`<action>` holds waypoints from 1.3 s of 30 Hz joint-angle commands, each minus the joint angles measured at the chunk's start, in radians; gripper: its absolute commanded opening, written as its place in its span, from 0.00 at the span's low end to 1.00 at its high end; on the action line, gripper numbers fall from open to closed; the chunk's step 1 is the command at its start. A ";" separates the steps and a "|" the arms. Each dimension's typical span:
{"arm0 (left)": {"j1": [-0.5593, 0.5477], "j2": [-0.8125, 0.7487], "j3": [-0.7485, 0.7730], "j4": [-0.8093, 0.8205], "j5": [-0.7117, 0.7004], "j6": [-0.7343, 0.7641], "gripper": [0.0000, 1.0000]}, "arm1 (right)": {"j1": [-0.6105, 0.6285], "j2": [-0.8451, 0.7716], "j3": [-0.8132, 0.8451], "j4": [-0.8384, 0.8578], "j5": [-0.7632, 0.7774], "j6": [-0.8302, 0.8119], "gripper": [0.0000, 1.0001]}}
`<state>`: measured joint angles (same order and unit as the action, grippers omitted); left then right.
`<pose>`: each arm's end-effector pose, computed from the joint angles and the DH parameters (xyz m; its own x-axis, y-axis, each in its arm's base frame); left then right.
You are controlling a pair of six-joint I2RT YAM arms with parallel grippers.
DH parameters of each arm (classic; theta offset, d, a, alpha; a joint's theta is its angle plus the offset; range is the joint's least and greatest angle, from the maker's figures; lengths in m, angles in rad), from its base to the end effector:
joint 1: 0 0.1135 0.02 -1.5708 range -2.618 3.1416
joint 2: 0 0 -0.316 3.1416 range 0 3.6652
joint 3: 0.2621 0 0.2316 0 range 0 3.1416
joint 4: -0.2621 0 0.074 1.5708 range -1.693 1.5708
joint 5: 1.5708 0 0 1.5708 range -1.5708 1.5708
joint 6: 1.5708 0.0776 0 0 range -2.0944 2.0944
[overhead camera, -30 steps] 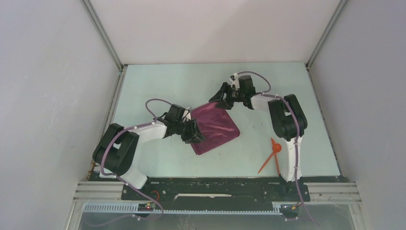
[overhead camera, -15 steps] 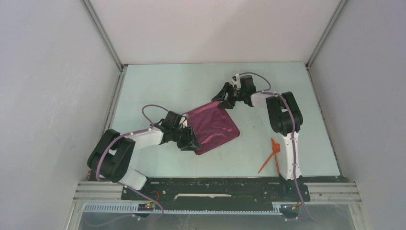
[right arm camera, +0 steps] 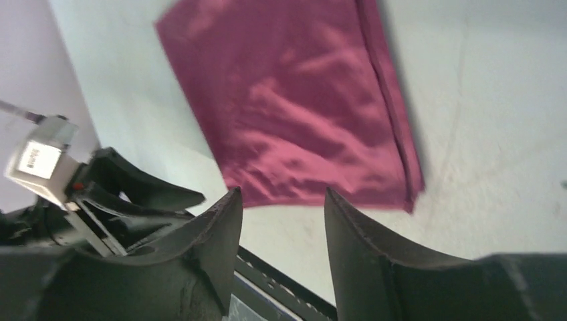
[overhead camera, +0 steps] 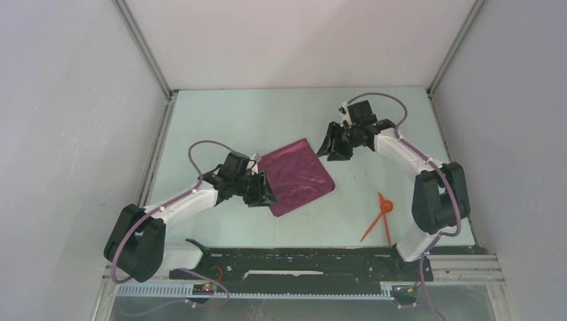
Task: Fold the napkin into a case and place the utensils inside
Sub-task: Smooth out the square-folded napkin at the center of the board, then pick up the top corner of the square-folded napkin from the center of the board.
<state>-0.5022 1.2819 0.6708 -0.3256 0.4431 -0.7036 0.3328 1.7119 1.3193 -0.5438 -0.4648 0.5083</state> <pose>0.1882 -0.1413 0.2211 -0.9638 -0.1375 -0.2283 0.0445 0.7615 -0.6467 0.3469 0.1567 0.2807 -0.9293 0.1391 -0.3421 -0.1040 0.7903 0.6038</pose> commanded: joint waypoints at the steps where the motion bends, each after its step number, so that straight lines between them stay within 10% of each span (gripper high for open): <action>1: -0.018 -0.027 -0.043 -0.003 -0.031 -0.029 0.47 | -0.009 -0.033 -0.125 -0.120 0.078 -0.045 0.54; 19: -0.016 -0.017 -0.065 0.049 -0.026 -0.039 0.54 | -0.037 -0.012 -0.303 0.062 -0.018 -0.004 0.39; 39: -0.015 -0.020 -0.053 0.036 -0.028 -0.038 0.53 | -0.049 0.053 -0.303 0.089 0.006 -0.013 0.46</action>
<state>-0.5152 1.2758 0.6010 -0.3016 0.4183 -0.7341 0.2874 1.7489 1.0180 -0.4774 -0.4656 0.5026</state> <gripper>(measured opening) 0.536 0.459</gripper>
